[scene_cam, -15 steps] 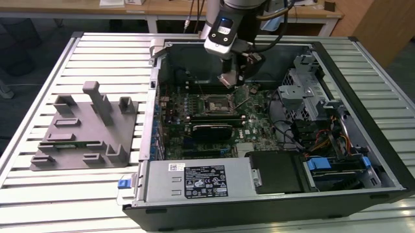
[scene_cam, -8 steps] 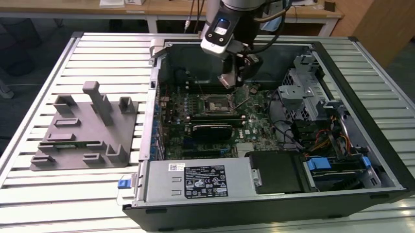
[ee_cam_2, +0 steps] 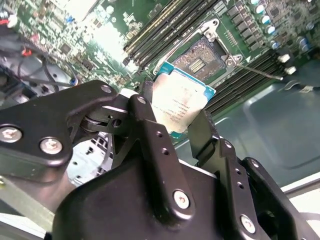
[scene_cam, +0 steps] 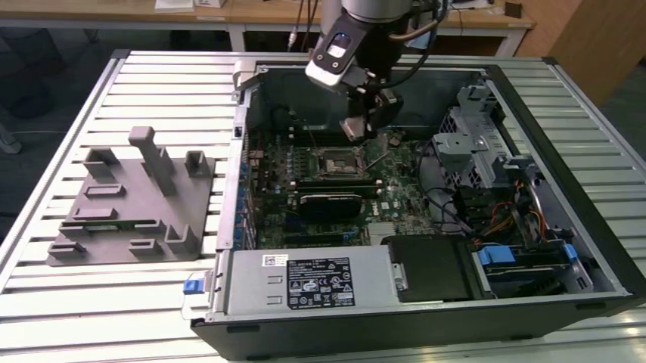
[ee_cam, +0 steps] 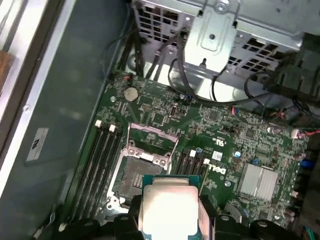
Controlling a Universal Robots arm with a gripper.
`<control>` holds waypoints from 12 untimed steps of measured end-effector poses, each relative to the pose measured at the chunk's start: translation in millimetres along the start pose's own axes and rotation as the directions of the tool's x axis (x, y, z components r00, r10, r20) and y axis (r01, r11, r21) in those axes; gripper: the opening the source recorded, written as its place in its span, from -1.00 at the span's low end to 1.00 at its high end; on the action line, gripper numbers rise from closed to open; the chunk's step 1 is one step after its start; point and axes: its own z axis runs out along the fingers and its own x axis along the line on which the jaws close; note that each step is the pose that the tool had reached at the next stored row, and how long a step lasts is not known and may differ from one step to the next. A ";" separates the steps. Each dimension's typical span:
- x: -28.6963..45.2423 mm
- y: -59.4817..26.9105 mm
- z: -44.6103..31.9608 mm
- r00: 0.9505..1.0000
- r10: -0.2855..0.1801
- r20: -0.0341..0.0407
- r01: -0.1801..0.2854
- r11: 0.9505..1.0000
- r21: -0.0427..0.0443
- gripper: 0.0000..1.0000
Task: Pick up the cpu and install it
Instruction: 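Place the cpu into insertion slot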
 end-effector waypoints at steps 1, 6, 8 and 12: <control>0.1 -0.1 1.2 1.000 0.015 0.001 -0.015 1.000 0.000 0.05; 2.8 -0.1 8.7 0.999 0.047 0.003 -0.047 0.999 0.000 0.05; 4.6 0.0 12.7 0.998 0.057 0.004 -0.057 0.998 -0.001 0.05; 5.5 -0.1 19.8 0.994 0.106 0.008 -0.106 0.994 -0.001 0.05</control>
